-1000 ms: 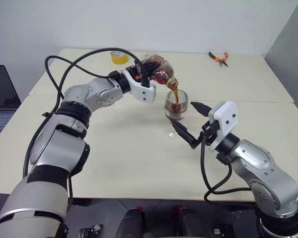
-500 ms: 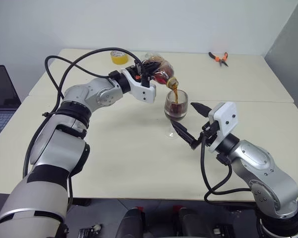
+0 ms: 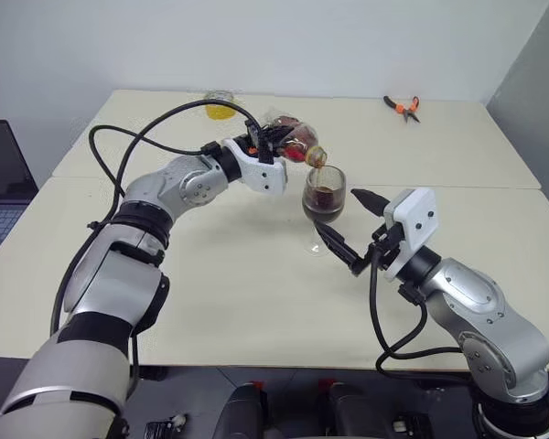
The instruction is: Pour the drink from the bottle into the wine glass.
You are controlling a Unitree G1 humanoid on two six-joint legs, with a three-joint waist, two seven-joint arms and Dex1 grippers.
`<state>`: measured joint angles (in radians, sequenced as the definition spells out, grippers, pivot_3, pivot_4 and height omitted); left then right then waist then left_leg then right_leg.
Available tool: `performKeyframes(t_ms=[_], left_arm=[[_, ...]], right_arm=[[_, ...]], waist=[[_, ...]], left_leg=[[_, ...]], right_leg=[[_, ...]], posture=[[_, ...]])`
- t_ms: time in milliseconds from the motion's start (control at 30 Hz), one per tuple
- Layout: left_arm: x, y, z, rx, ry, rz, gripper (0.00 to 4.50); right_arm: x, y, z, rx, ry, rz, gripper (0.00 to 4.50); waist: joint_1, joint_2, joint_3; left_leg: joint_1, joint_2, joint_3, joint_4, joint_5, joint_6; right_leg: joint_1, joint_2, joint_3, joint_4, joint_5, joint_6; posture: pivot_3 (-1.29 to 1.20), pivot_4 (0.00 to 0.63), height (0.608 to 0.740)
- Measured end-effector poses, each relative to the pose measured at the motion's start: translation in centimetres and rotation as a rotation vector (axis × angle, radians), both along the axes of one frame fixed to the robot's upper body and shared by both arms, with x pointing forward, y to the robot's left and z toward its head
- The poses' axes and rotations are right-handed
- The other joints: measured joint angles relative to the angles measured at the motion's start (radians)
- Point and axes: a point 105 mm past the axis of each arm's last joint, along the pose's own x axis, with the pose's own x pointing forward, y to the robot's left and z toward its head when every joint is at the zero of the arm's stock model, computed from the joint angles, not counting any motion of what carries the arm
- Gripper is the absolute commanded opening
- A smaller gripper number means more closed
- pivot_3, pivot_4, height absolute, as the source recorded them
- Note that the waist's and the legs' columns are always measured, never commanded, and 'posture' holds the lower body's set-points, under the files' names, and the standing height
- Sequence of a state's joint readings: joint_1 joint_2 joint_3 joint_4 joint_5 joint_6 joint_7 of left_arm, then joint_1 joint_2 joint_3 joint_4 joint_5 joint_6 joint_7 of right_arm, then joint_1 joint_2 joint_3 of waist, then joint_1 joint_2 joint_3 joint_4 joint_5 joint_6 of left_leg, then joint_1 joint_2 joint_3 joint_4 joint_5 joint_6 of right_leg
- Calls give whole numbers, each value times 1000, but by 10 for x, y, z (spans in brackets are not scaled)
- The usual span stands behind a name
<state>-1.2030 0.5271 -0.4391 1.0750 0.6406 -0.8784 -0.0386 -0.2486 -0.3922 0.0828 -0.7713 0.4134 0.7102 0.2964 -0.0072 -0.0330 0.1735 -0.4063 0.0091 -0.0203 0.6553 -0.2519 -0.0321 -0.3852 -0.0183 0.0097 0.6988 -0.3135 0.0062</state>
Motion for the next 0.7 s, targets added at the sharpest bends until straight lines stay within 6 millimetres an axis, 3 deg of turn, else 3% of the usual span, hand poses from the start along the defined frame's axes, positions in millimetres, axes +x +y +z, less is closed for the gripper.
performKeyframes(t_ms=[167,333,467,700], left_arm=[[-3,-1,2,-86,47,-17,585],[-8,-3,-7,-123,103,-37,585],[-9,-8,-15,-260,206,-39,585],[3,20,-11,-626,395,85,581]], right_arm=[[-1,2,2,-6,-25,8,4500],[-1,3,6,1,-65,6,4500],[-5,8,9,0,-104,41,4500],[-16,21,13,28,-94,172,4500]], waist=[[0,0,0],[0,0,0],[-1,0,0],[-11,0,0]], left_leg=[[-7,-1,-1,8,0,0],[-8,-1,-2,8,0,0],[-9,0,-3,9,0,0],[-8,0,-4,9,0,1]], right_leg=[[-4,0,-1,3,0,0],[-4,0,-2,3,0,0],[-4,0,-2,3,0,0],[-4,0,-3,4,0,0]], posture=[[0,150,740],[0,150,740],[0,150,740],[0,150,740]])
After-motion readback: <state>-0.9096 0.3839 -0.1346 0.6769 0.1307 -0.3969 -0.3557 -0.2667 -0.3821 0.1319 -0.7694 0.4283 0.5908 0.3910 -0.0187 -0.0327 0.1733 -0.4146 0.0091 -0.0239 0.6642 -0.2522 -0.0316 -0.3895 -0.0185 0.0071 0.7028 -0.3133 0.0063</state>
